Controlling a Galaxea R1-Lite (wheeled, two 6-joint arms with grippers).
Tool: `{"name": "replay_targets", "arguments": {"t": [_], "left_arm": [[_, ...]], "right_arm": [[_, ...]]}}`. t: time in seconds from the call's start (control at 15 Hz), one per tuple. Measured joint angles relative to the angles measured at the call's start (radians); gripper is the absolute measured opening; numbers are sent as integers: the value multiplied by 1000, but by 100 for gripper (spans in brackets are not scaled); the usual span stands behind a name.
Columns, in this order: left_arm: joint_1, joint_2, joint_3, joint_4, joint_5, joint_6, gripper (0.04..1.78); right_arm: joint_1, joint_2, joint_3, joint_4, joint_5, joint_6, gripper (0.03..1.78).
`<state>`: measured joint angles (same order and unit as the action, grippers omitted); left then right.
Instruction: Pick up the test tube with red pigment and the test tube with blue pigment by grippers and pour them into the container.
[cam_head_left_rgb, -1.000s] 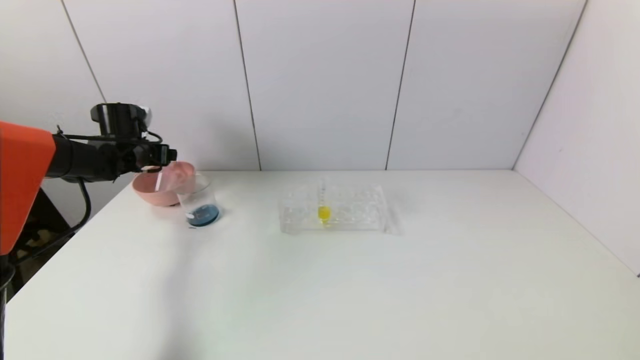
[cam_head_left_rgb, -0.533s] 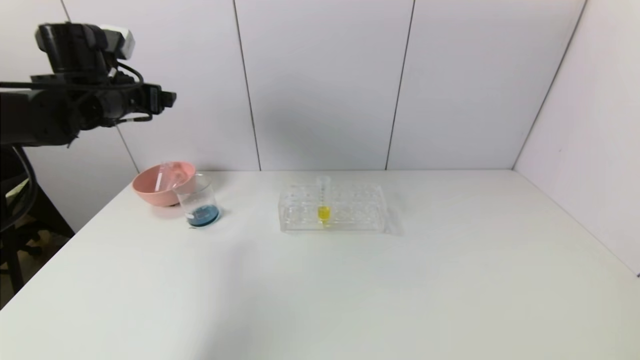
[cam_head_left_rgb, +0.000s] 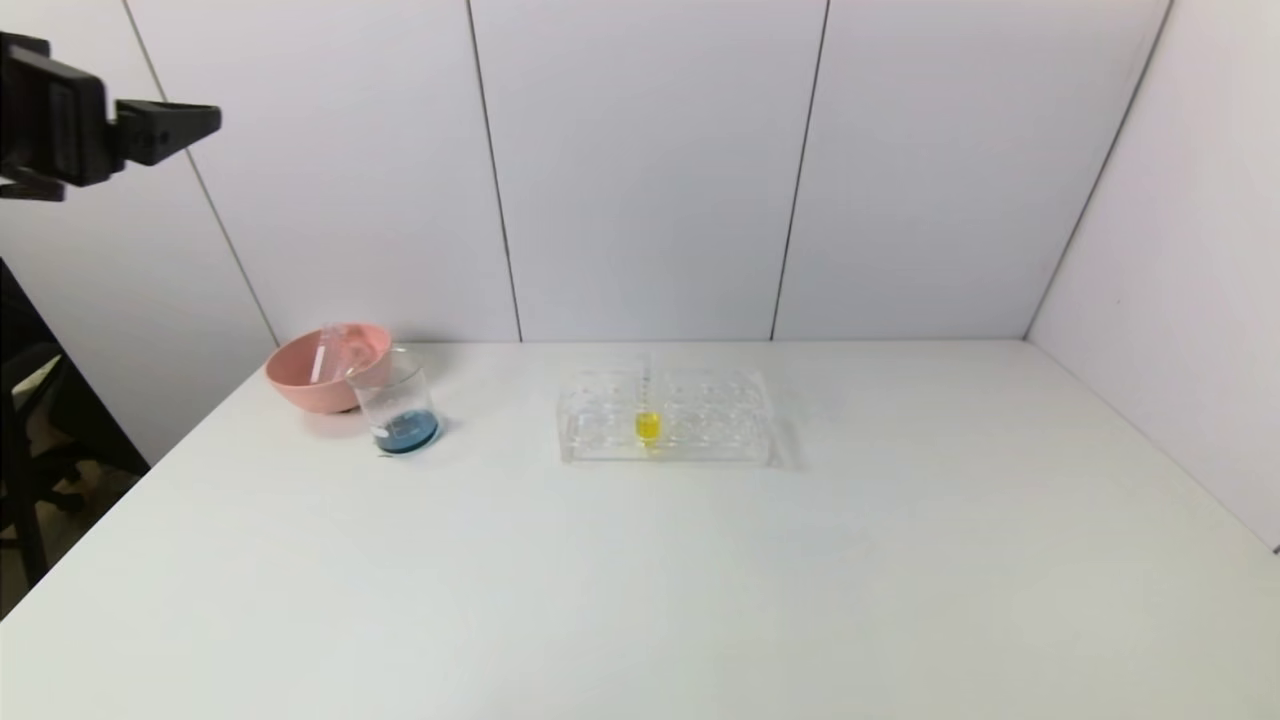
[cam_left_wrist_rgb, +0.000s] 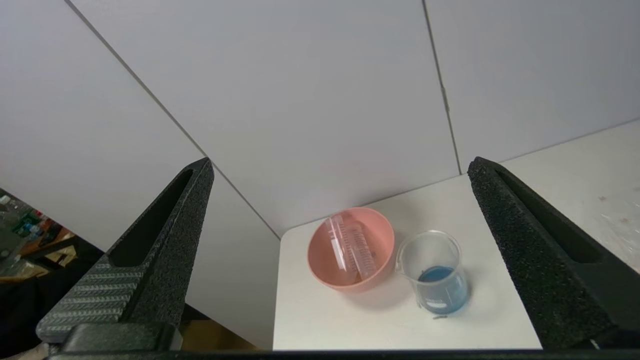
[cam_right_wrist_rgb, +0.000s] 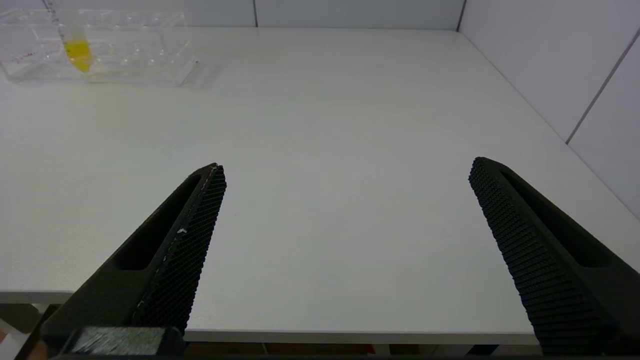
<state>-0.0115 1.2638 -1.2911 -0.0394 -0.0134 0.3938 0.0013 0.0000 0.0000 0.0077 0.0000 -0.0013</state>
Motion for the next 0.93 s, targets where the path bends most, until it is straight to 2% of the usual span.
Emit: {"name": "replay_targets", "arguments": {"t": [0.33, 0.67, 0.93], "left_arm": [[48, -429, 327, 132, -136, 38, 177], [72, -801, 580, 172, -160, 66, 177], [73, -965, 727, 170, -146, 59, 177]], "right_arm": [[0, 0, 0, 0, 0, 0, 177], [0, 0, 0, 0, 0, 0, 177], [0, 0, 0, 0, 0, 0, 177]]}}
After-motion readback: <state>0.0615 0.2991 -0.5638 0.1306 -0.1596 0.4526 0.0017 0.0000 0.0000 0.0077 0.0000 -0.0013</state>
